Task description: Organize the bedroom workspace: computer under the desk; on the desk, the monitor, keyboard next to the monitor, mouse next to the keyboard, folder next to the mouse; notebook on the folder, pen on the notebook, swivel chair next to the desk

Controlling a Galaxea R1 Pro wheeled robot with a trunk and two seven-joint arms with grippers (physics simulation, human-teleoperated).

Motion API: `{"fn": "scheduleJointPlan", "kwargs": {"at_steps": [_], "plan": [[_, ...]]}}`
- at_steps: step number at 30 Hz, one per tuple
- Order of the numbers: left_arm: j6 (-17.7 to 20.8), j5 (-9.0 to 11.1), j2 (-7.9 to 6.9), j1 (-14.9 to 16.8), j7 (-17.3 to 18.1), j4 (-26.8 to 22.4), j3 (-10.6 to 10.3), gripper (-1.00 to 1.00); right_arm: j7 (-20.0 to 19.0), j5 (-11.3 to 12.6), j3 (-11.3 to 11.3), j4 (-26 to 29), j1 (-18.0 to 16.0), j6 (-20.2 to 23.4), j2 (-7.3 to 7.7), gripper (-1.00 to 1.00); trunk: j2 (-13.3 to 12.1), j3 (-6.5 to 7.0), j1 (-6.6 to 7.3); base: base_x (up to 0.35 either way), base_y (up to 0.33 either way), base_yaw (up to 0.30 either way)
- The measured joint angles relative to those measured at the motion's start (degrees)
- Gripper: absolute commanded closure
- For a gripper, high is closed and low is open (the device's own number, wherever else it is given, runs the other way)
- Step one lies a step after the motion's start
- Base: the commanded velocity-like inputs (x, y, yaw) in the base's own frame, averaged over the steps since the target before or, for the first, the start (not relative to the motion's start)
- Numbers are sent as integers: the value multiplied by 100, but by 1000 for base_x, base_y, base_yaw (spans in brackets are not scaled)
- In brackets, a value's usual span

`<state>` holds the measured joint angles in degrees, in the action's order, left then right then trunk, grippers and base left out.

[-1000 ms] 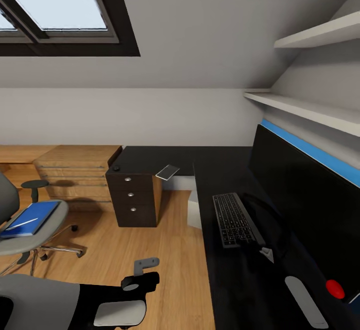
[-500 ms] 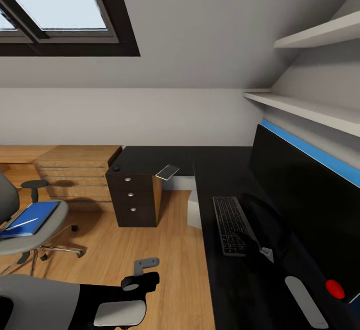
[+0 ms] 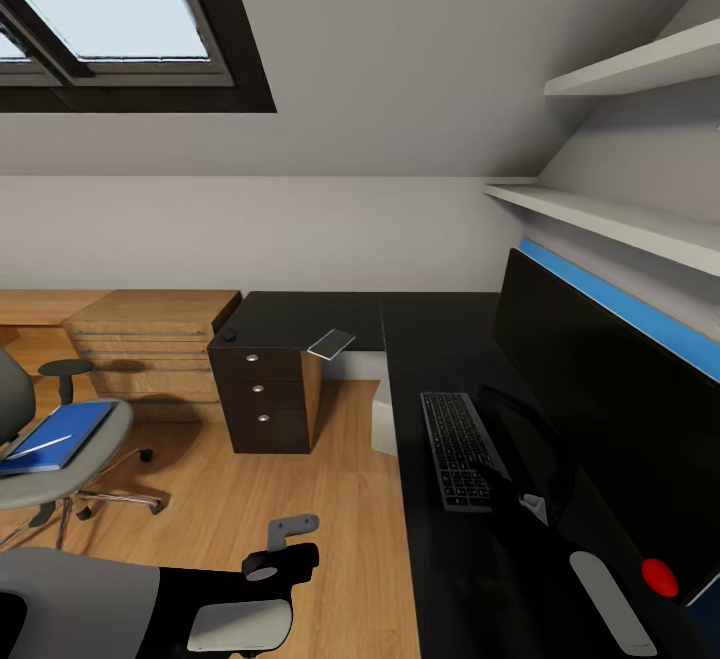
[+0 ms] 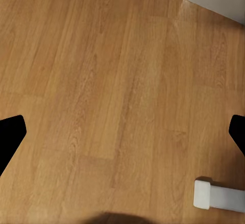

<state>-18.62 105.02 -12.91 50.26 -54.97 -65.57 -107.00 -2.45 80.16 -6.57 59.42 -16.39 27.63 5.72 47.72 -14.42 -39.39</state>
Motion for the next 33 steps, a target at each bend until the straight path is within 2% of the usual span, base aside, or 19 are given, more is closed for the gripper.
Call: {"fn": "scheduleJointPlan", "kwargs": {"at_steps": [33], "plan": [[0, 0, 0, 0, 0, 8, 8, -100, 1, -18, 2, 0, 0, 0, 0, -100, -1, 0, -4, -317, 0, 0]]}}
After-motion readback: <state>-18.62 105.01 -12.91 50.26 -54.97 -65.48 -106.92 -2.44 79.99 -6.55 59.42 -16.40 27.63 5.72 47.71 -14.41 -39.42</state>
